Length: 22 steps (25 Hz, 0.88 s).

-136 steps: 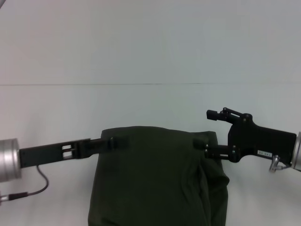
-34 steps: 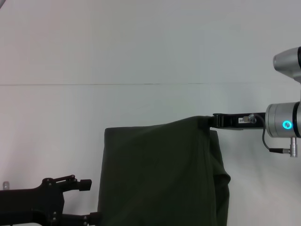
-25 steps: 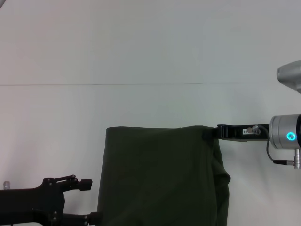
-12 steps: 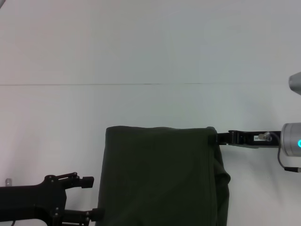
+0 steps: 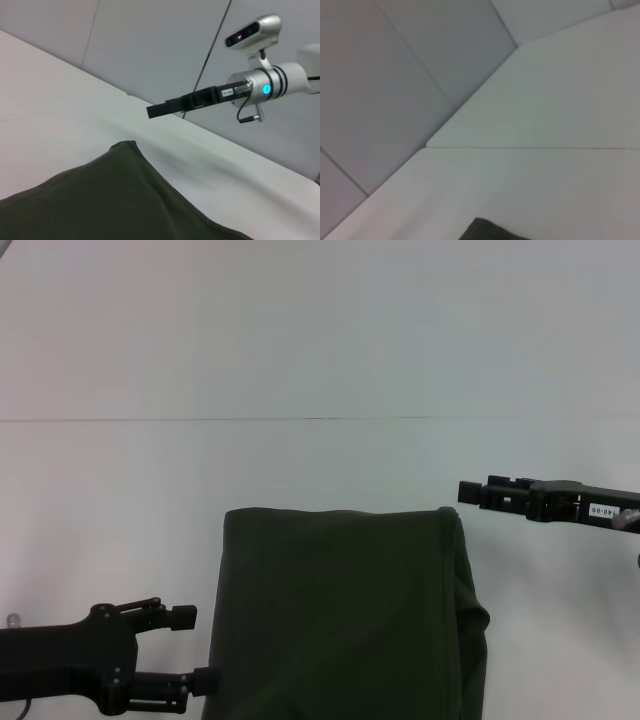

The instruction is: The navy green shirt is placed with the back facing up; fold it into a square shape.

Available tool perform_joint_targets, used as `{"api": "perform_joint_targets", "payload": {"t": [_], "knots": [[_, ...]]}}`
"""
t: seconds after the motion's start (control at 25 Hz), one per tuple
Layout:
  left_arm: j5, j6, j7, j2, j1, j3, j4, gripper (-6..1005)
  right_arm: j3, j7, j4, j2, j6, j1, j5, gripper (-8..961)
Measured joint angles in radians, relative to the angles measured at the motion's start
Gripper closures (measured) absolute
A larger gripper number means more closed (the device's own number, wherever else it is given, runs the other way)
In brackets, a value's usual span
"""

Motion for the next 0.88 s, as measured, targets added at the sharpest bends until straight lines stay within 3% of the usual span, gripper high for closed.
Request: {"api": "perform_joint_targets", "payload": {"t": [0.12, 0.44, 0.88], "knots": [[-0.002, 0.0, -0.003, 0.0, 0.002, -0.005, -0.001, 65, -0.023, -0.135, -0.003, 0.004, -0.047, -0.001, 0.003, 146], [-0.003, -0.004, -0.003, 0.0, 0.002, -0.026, -0.024, 65, -0.155, -0.447, 0.012, 0.057, -0.073, 0.001, 0.003, 154], [-0.015, 0.0, -0.005, -0.003, 0.011, -0.028, -0.028, 65, -0.247, -0.578, 0.092, 0.06, 0.033, 0.005, 0.005, 151]]}}
